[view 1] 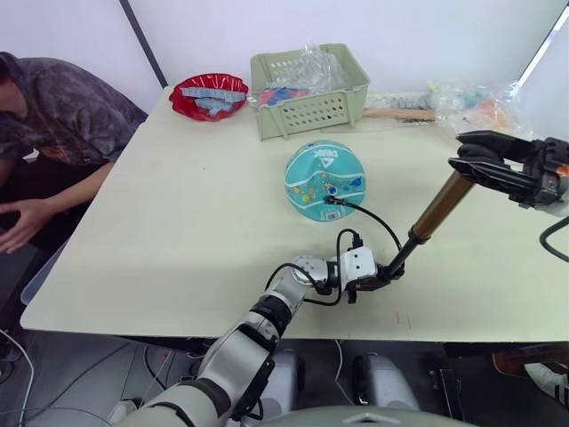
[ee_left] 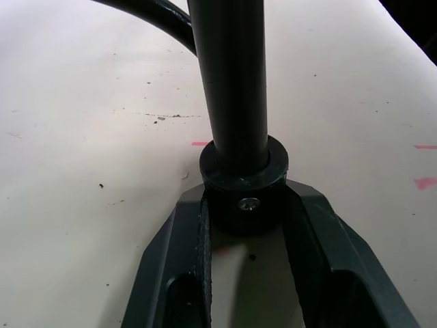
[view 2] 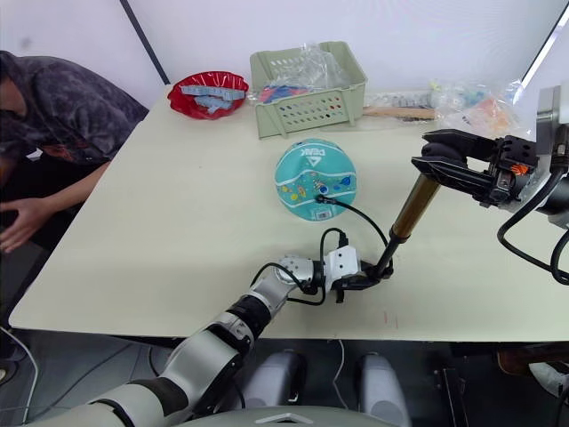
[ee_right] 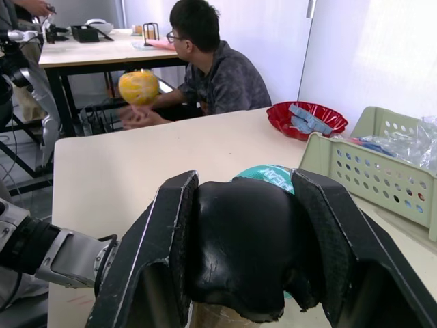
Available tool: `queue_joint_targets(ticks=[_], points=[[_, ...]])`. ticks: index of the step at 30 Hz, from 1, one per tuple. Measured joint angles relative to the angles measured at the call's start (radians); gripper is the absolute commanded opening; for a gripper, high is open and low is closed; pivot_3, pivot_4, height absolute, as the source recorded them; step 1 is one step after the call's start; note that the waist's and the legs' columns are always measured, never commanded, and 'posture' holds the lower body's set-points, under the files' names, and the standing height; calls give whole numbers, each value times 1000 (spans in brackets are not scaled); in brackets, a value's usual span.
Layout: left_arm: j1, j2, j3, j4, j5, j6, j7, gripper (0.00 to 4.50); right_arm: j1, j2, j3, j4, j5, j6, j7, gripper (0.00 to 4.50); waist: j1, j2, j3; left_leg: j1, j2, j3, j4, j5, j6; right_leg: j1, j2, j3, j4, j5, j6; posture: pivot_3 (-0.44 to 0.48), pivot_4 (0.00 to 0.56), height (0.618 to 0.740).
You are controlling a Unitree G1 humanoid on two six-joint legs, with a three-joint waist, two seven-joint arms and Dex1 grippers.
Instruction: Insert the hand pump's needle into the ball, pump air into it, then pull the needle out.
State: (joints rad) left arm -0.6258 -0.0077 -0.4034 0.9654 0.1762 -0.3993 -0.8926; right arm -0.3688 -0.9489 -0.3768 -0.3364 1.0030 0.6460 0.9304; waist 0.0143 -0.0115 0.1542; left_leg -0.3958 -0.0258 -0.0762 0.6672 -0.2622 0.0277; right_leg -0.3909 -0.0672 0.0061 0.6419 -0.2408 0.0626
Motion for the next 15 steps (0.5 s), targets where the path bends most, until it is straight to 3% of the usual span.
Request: queue_joint_targets(ticks=[7, 15], points=[[-1, 2, 0, 5, 0, 1, 2, 1005, 95, 83, 14, -20, -97, -116, 15, 1660, -1, -2, -2, 1, 0, 0, 1, 0, 0, 1, 1, 0, 0, 0, 0, 0, 150, 740], [0, 3, 0, 8, 0, 10, 5, 1005, 178, 210, 155, 29, -290, -304, 22, 1660, -2, -5, -4, 6, 0, 0, 1, 0, 0, 5, 2, 0, 1, 0, 0, 0, 150, 740]])
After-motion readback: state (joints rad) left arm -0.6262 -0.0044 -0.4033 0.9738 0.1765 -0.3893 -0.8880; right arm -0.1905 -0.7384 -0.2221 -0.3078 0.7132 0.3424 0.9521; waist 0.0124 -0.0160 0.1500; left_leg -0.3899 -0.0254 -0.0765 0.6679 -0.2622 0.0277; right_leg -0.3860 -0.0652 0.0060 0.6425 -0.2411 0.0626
